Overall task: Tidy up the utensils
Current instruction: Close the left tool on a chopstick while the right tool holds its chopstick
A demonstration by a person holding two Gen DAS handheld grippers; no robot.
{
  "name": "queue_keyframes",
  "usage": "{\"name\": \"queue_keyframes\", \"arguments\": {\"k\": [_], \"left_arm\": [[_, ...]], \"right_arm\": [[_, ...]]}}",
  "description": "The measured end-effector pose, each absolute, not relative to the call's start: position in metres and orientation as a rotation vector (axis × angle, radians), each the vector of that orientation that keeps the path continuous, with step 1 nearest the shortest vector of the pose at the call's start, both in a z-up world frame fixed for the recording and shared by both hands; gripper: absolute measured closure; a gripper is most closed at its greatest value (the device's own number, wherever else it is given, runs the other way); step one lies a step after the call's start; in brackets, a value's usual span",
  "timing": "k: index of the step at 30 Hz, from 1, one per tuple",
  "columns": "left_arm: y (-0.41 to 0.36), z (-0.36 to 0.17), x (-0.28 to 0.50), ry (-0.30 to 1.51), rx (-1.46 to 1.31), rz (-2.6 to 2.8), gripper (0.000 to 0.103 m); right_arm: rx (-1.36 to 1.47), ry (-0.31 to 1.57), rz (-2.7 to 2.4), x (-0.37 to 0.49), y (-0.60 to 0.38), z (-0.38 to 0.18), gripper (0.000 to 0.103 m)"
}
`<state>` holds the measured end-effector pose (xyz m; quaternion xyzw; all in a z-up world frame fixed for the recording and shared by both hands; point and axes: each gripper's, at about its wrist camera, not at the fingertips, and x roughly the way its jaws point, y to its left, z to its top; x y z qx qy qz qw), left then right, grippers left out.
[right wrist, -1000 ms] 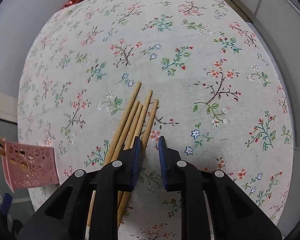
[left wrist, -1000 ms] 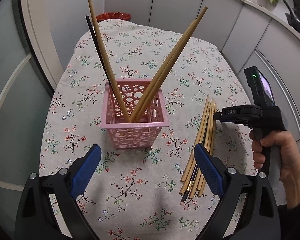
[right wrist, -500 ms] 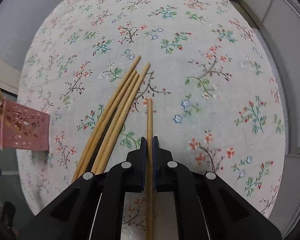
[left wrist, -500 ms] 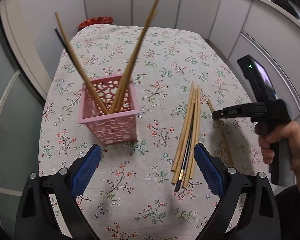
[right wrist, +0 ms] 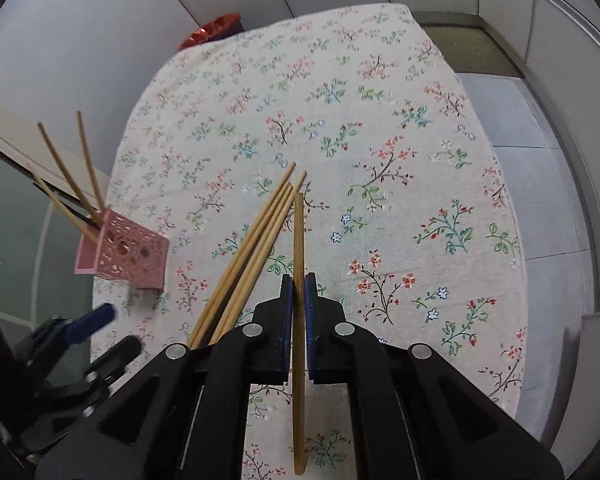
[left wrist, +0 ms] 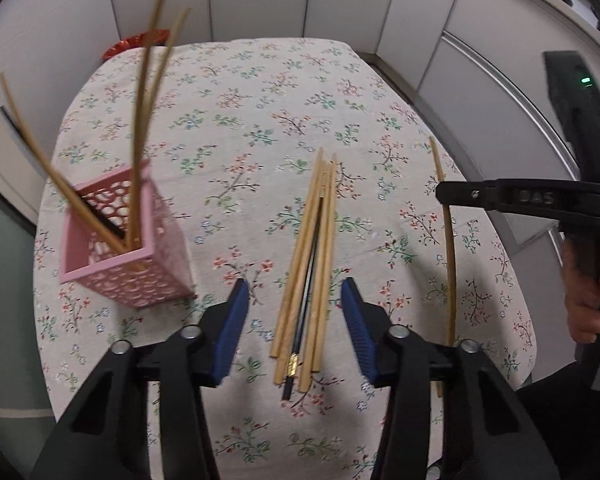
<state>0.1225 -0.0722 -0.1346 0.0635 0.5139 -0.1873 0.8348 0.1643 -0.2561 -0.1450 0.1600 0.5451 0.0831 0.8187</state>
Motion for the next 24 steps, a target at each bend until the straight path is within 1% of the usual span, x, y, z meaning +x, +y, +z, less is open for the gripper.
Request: {"name": "queue_keyframes", "arguments": {"k": [6, 9, 16, 24], "left_arm": [[-0.111, -0.155, 0.157, 1.095, 0.214, -0.358, 0.083], [-0.127, -0.172, 0.187, 1.144, 0.199, -0.348, 0.090], [-0.138, -0.197, 0.236, 1.197, 0.157, -0.315, 0.091], [-0.147, -0.216, 0.253, 1.233, 0.154, -0.298, 0.091]], "right_arm": [[0.362, 1.137, 0.193, 0.161, -0.268, -0.133, 0.098], [0.378, 1.151, 0.182, 0.164, -0.273, -0.139, 0.098], [0.384, 1.183, 0.170, 0.172, -0.284, -0.150, 0.098], [0.384, 1.196, 0.159, 0.178, -0.295, -0.154, 0.098]]}}
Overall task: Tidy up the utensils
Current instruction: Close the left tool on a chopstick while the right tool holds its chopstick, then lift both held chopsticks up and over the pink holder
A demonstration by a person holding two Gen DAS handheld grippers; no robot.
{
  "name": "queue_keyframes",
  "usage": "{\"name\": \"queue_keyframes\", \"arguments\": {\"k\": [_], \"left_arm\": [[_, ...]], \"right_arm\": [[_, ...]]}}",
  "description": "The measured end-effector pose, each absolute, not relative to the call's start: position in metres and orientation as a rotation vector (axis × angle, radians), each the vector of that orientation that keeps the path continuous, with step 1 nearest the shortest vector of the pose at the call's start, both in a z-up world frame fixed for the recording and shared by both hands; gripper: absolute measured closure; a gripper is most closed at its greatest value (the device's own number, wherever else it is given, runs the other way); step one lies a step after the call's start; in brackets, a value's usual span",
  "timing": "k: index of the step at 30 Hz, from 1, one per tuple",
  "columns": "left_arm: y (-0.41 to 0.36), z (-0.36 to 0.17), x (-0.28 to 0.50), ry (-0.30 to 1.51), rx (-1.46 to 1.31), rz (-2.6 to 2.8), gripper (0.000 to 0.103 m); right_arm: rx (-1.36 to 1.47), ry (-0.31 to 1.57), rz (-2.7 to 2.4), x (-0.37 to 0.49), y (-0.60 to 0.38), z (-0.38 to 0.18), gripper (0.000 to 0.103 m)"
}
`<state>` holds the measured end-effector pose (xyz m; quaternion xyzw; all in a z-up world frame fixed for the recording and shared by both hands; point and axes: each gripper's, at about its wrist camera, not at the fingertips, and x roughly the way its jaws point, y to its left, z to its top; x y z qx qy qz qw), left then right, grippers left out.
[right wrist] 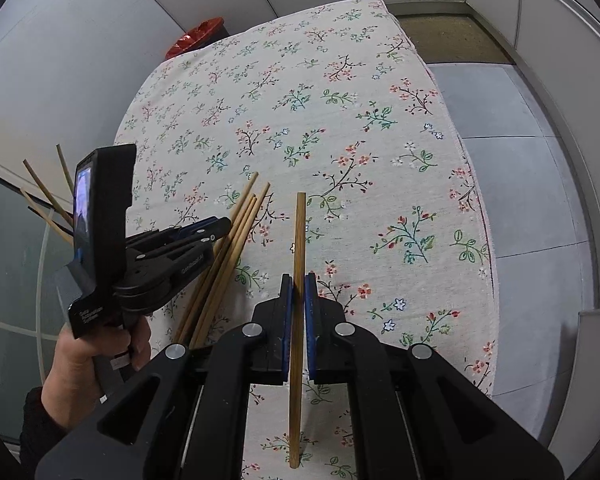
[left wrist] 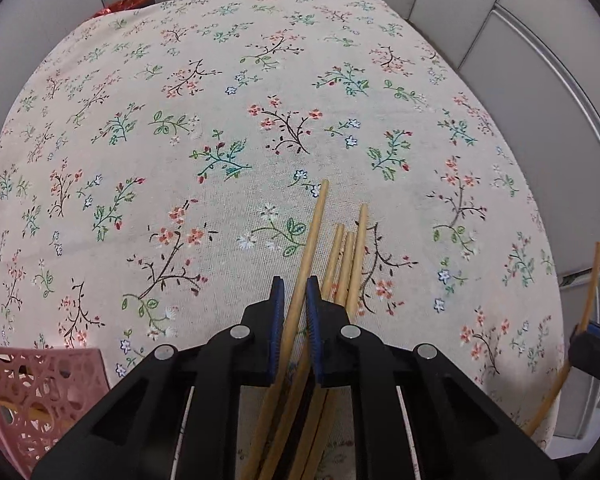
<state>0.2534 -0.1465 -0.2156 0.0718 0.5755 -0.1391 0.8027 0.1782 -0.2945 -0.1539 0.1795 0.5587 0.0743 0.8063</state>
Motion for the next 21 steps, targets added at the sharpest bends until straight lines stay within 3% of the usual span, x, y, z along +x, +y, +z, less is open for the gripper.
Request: {"name": "queue_keyframes", "arguments": {"k": [11, 21], "left_arm": [[-0.147, -0.213, 0.252, 1.208, 0.160, -0.262, 0.094], [-0.108, -0.147, 0.169, 1.048, 0.120, -0.271, 0.097]], "right_arm": [[0.374, 1.187, 0.144, 0.172, -0.294, -0.152, 0.098], [0.316, 1.092, 0.136, 0.151, -0.287, -0.128, 0.098]]}}
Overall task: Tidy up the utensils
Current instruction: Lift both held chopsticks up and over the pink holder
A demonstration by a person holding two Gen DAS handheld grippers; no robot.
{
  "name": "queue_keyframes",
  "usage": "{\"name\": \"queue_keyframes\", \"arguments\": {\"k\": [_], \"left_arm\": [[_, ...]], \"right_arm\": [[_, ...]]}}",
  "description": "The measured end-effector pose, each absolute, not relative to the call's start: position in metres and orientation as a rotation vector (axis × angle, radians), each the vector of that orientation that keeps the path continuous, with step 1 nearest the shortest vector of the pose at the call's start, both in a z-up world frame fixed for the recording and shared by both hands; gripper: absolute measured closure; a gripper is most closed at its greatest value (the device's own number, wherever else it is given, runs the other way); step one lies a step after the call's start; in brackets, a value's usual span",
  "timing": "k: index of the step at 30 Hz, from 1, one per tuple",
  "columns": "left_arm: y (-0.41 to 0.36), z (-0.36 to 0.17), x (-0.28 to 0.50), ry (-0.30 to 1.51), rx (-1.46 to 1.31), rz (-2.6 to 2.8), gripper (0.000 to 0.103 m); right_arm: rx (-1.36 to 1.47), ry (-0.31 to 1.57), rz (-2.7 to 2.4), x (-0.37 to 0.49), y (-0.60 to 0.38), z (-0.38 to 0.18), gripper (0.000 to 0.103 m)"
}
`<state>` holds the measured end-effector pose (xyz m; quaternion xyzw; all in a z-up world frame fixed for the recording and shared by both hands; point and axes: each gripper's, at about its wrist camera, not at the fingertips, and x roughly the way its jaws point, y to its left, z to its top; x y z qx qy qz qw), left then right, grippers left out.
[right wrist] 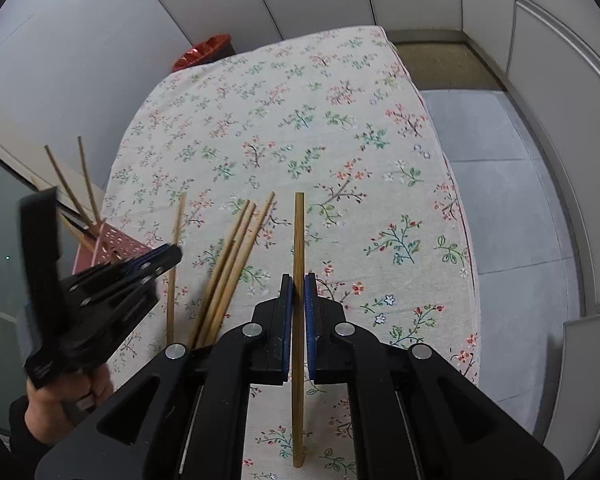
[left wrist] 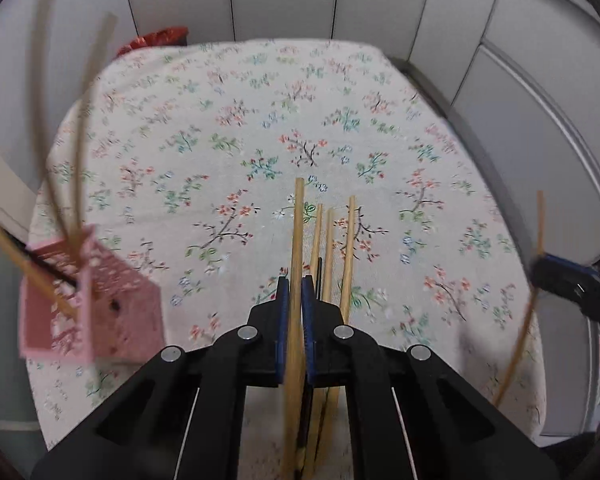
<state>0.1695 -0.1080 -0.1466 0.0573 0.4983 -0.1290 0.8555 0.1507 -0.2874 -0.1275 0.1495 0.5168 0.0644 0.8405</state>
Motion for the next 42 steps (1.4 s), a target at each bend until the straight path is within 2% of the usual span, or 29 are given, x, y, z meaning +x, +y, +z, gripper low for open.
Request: {"name": "queue_keyframes", "arguments": {"k": [12, 19, 25, 37, 42], "left_arm": [[-0.031, -0.063, 0.072, 0.762, 0.083, -0.277, 0.097], [0.015, -0.025, 0.055, 0.638, -0.017, -0.268, 0.097], [0.043, 0.000, 0.055, 0.547, -0.075, -0.238, 0.097], [0.068, 0.013, 0.084, 0.387, -0.136, -0.132, 0.097], [0.067, 0.003, 0.099, 0.387, -0.131, -0.121, 0.097]], "right_arm": [[0.264, 0.853, 0.142, 0.110, -0.248, -0.049, 0.098], [0.242, 0.707, 0.148, 0.092, -0.231, -0.004, 0.098], [0.242, 0.657, 0.164, 0.090, -0.222, 0.012, 0.098], [0.258, 0.639, 0.230, 0.098, -0.200, 0.017, 0.098], [0.262, 0.624, 0.257, 0.098, -0.190, 0.019, 0.098]]}}
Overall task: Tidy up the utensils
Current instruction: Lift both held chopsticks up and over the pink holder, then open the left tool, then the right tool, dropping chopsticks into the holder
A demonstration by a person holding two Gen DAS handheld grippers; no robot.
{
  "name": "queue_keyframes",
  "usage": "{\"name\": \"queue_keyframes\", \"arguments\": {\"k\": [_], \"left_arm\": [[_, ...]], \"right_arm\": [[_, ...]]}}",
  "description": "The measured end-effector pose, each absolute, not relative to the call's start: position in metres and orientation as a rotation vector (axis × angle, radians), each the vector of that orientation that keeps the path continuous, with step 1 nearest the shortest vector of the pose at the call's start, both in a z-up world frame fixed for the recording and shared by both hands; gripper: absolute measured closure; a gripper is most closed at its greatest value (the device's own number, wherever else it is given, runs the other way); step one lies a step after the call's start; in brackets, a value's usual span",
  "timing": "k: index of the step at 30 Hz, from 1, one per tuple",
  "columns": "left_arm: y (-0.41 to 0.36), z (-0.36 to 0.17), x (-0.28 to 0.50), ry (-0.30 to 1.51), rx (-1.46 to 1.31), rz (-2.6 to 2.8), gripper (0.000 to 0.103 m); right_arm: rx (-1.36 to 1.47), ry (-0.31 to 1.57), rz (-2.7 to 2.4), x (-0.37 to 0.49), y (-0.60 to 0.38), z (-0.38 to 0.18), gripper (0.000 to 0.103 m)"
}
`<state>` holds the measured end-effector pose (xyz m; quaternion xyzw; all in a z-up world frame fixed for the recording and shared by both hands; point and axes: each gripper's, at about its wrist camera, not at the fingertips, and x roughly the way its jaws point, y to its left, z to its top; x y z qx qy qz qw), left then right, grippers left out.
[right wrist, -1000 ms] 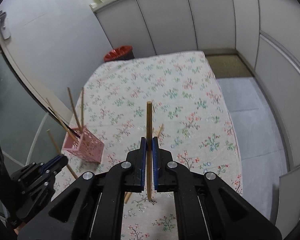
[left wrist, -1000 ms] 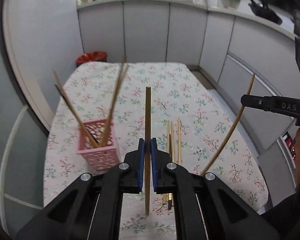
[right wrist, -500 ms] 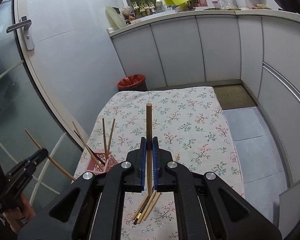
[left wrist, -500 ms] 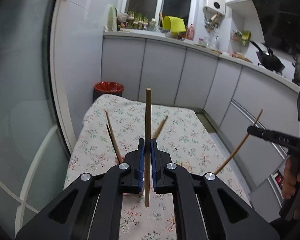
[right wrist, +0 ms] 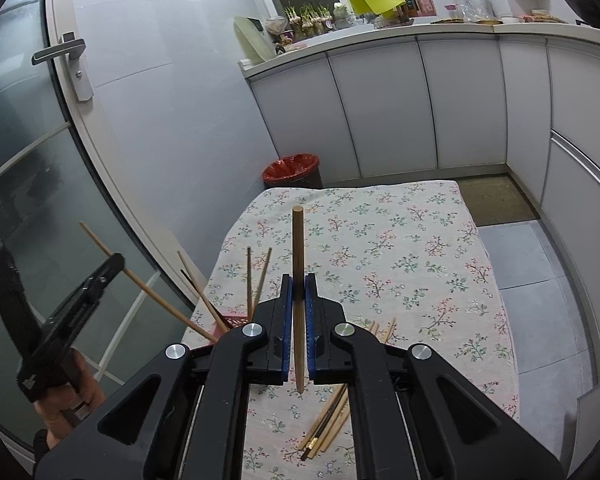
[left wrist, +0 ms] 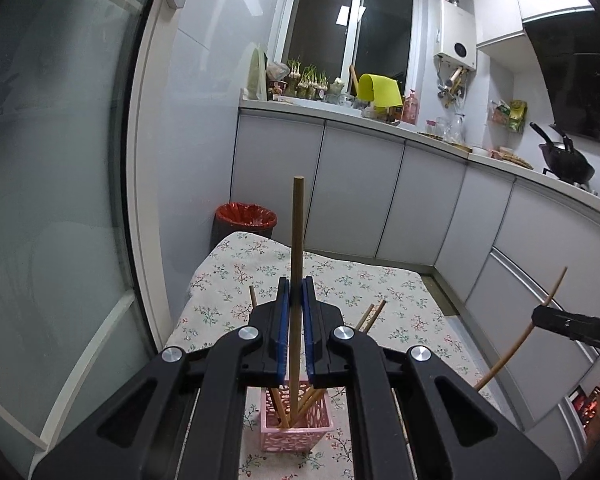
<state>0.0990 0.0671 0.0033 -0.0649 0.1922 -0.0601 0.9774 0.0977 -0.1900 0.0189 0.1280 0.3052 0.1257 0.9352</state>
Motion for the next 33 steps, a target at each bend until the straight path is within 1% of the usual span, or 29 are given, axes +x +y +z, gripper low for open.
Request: {"name": "queue_keyframes", "arguments": {"k": [3, 10, 16, 18, 19, 20, 21, 22, 23, 25, 27, 30, 33], "left_arm": [[0.066, -0.007, 0.107, 0.383, -0.127, -0.109, 0.097], [0.063, -0.035, 0.129, 0.468, -0.118, -0.093, 0.097], [0.061, -0.049, 0.141, 0.527, -0.098, -0.108, 0.096], [0.062, -0.050, 0.142, 0.543, -0.108, -0.110, 0.094], [0.064, -0.048, 0.141, 0.549, -0.121, -0.113, 0.091], [0.067, -0.046, 0.140, 0.552, -0.132, -0.118, 0.079], [0.070, -0.043, 0.138, 0.551, -0.143, -0.117, 0.062], [0.072, -0.040, 0.134, 0.548, -0.152, -0.112, 0.056], [0.074, -0.038, 0.132, 0.548, -0.156, -0.112, 0.054], [0.077, -0.035, 0.128, 0.581, -0.148, -0.110, 0.052], [0.078, -0.037, 0.125, 0.613, -0.133, -0.090, 0.045], [0.080, -0.043, 0.120, 0.675, -0.104, -0.056, 0.038], [0.084, -0.053, 0.119, 0.738, -0.088, -0.019, 0.035]], "right_arm": [[0.260, 0.616, 0.275, 0.098, -0.183, 0.022, 0.098], [0.274, 0.565, 0.312, 0.098, -0.175, 0.033, 0.098], [0.297, 0.548, 0.349, 0.104, -0.164, 0.035, 0.098], [0.300, 0.547, 0.358, 0.107, -0.159, 0.035, 0.098], [0.304, 0.547, 0.366, 0.109, -0.156, 0.035, 0.098], [0.305, 0.546, 0.371, 0.111, -0.153, 0.035, 0.098], [0.305, 0.544, 0.377, 0.113, -0.150, 0.035, 0.098], [0.303, 0.541, 0.380, 0.114, -0.148, 0.034, 0.098], [0.300, 0.538, 0.382, 0.115, -0.145, 0.034, 0.098], [0.298, 0.532, 0.384, 0.118, -0.141, 0.033, 0.098], [0.298, 0.532, 0.384, 0.123, -0.137, 0.030, 0.098], [0.300, 0.536, 0.381, 0.131, -0.131, 0.024, 0.098], [0.295, 0.553, 0.379, 0.141, -0.122, 0.015, 0.098]]}}
